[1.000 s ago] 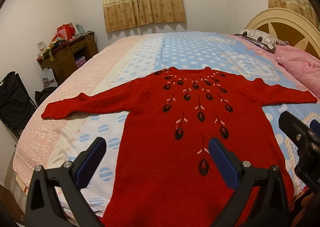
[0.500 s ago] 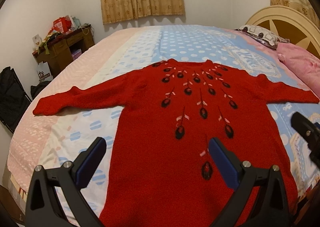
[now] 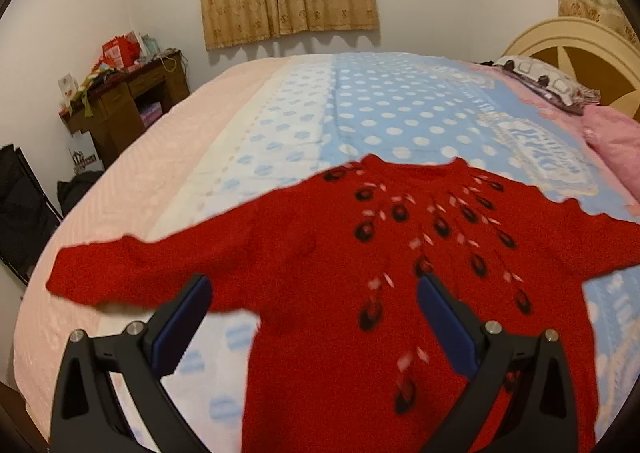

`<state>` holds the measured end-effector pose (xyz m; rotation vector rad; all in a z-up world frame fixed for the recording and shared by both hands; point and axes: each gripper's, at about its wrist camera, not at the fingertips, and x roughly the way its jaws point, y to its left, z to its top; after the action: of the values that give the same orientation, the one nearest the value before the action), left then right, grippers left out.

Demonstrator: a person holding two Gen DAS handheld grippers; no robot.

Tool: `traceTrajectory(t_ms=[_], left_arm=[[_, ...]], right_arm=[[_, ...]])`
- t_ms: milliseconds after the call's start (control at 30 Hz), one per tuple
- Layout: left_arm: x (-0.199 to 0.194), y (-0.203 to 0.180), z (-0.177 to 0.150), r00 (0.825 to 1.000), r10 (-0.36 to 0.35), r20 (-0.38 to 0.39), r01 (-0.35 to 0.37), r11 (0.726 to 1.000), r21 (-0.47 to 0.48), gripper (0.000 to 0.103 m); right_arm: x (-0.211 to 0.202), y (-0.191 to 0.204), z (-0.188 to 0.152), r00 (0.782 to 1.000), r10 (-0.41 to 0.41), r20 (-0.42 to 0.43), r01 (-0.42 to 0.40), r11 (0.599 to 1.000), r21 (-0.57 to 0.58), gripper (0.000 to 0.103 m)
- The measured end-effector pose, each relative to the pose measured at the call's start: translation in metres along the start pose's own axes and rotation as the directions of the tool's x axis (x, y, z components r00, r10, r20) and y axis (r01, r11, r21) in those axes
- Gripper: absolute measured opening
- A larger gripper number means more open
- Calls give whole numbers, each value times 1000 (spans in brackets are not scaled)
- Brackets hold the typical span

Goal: Fold small clothes
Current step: 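Grasp the sleeve cuff of the red sweater with the right gripper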

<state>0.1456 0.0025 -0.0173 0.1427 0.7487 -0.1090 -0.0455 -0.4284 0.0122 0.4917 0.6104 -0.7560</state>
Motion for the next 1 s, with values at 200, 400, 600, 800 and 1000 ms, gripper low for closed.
traceTrajectory(t_ms=[200, 400, 600, 800, 1000], left_arm=[[31, 9, 4, 998, -19, -68, 16, 999, -48, 103], [45, 15, -3, 992, -21, -121, 12, 997, -77, 103], [46, 16, -3, 993, -3, -116, -4, 998, -60, 103], [46, 19, -5, 993, -15, -120, 8, 998, -63, 103], [39, 28, -8, 995, -15, -100, 8, 997, -73, 103]], right_arm=[[62, -69, 48, 990, -123, -68, 130, 986, 104, 78], [114, -83, 46, 971, -142, -190, 165, 980, 112, 78], [128, -65, 39, 949, -260, -177, 262, 965, -9, 62], [120, -70, 42, 950, -250, -188, 246, 968, -43, 16], [77, -47, 53, 979, -159, -129, 156, 987, -30, 9]])
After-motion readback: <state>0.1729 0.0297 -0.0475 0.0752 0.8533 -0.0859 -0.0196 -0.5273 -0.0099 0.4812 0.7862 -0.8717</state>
